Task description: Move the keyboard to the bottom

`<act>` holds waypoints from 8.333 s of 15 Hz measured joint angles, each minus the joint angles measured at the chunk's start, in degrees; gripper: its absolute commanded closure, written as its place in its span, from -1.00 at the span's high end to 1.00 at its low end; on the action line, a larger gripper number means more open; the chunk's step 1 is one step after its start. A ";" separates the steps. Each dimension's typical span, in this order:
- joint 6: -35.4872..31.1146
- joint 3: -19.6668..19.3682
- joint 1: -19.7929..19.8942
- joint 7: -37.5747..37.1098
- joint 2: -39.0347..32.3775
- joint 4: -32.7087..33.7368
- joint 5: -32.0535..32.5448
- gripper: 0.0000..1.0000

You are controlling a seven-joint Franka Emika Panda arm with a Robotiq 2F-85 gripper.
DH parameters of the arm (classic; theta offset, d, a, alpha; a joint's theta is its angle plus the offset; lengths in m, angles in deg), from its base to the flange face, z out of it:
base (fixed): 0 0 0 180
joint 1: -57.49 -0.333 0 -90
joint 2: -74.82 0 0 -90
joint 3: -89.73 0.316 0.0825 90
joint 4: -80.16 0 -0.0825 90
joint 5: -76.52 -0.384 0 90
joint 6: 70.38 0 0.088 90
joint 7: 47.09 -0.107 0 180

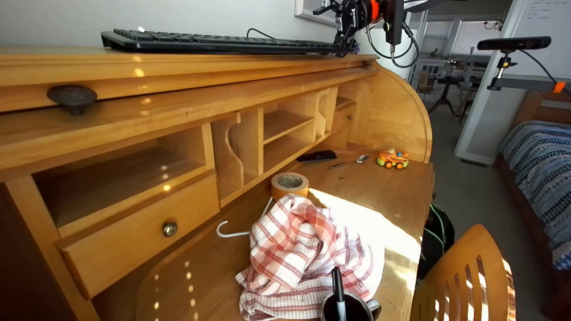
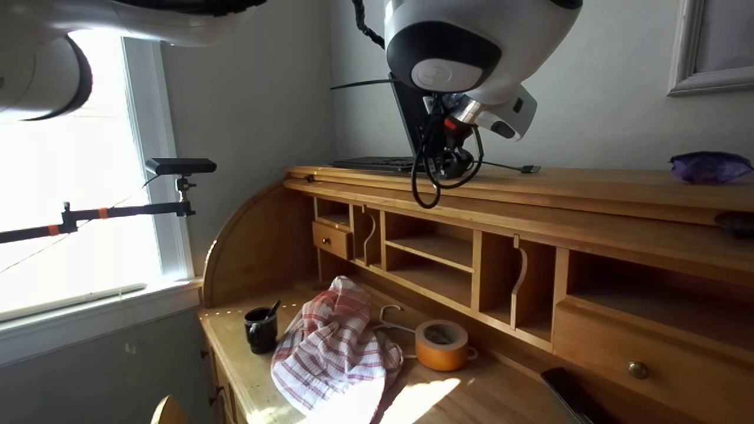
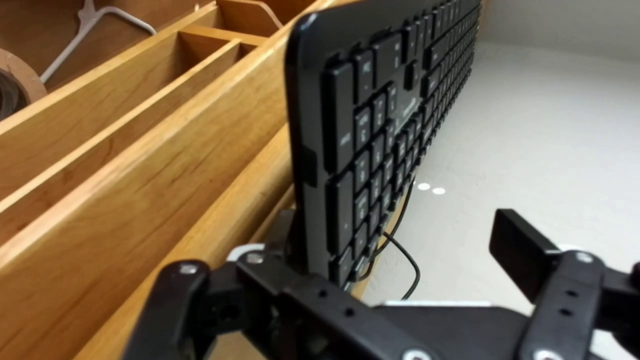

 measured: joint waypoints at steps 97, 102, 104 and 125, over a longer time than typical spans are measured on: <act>6.09 -16.22 -8.11 -6.93 -5.90 11.53 -4.18 1.00; 6.71 -16.04 -8.11 -6.93 -5.86 11.37 -4.28 1.00; 7.23 -15.48 -8.10 -6.87 -5.86 11.12 -4.65 1.00; 12.32 -10.95 -4.93 -6.11 -6.50 6.52 -12.41 -0.45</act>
